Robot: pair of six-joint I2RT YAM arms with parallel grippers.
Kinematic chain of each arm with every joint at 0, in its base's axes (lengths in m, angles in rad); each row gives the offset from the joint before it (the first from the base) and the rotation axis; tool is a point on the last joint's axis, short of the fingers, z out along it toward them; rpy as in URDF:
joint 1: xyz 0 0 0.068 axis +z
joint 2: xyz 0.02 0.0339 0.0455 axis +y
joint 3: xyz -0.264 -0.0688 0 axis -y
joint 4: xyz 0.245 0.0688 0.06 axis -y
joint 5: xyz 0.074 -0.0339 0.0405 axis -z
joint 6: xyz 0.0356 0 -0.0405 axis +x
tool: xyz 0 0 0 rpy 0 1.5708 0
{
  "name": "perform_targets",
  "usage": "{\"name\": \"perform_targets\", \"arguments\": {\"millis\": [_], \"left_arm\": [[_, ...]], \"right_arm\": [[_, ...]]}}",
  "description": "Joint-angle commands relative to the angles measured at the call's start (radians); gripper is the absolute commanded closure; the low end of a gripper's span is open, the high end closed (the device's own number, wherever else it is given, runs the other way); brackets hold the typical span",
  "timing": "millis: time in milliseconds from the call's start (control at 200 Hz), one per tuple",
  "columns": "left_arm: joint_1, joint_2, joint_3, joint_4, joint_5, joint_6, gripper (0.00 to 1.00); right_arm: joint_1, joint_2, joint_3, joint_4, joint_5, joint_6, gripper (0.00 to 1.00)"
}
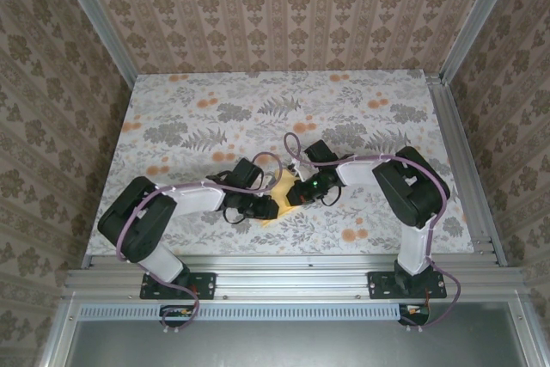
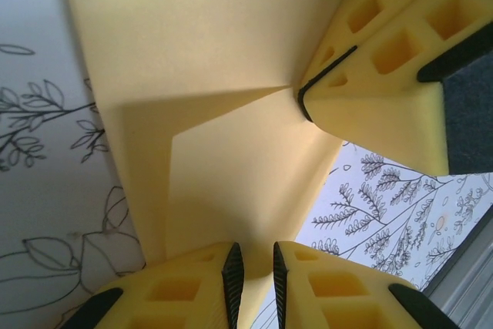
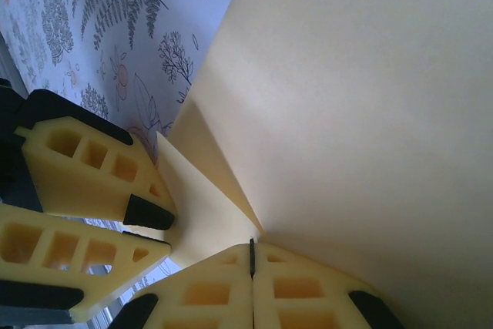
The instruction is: Fold a paper plane with a square sheet of paper (pick it up from the middle)
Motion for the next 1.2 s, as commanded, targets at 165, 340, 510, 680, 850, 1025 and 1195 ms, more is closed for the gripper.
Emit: {"name": "perform_targets", "arguments": {"millis": [165, 340, 510, 680, 850, 1025, 1195], "left_arm": [[-0.016, 0.061, -0.054, -0.075, -0.071, 0.035, 0.77], [-0.022, 0.07, -0.06, -0.084, -0.095, 0.036, 0.77], [-0.031, 0.075, -0.069, -0.074, -0.117, 0.026, 0.78], [-0.055, 0.076, -0.068, -0.081, -0.151, 0.024, 0.78], [-0.076, 0.085, -0.07, -0.084, -0.175, 0.024, 0.78], [-0.083, 0.093, -0.072, -0.087, -0.195, 0.025, 0.78], [-0.09, 0.094, -0.077, -0.119, -0.232, 0.04, 0.78]], "right_arm": [[-0.006, -0.158, -0.039, -0.053, 0.155, 0.077, 0.85], [0.04, -0.337, -0.235, 0.201, 0.205, 0.373, 0.85], [0.144, -0.359, -0.373, 0.504, 0.291, 0.655, 0.93], [0.191, -0.283, -0.39, 0.588, 0.349, 0.715, 0.97], [0.206, -0.213, -0.371, 0.613, 0.354, 0.717, 0.97], [0.207, -0.183, -0.388, 0.559, 0.396, 0.715, 0.98], [0.204, -0.211, -0.378, 0.363, 0.526, 0.625, 0.98]]}}
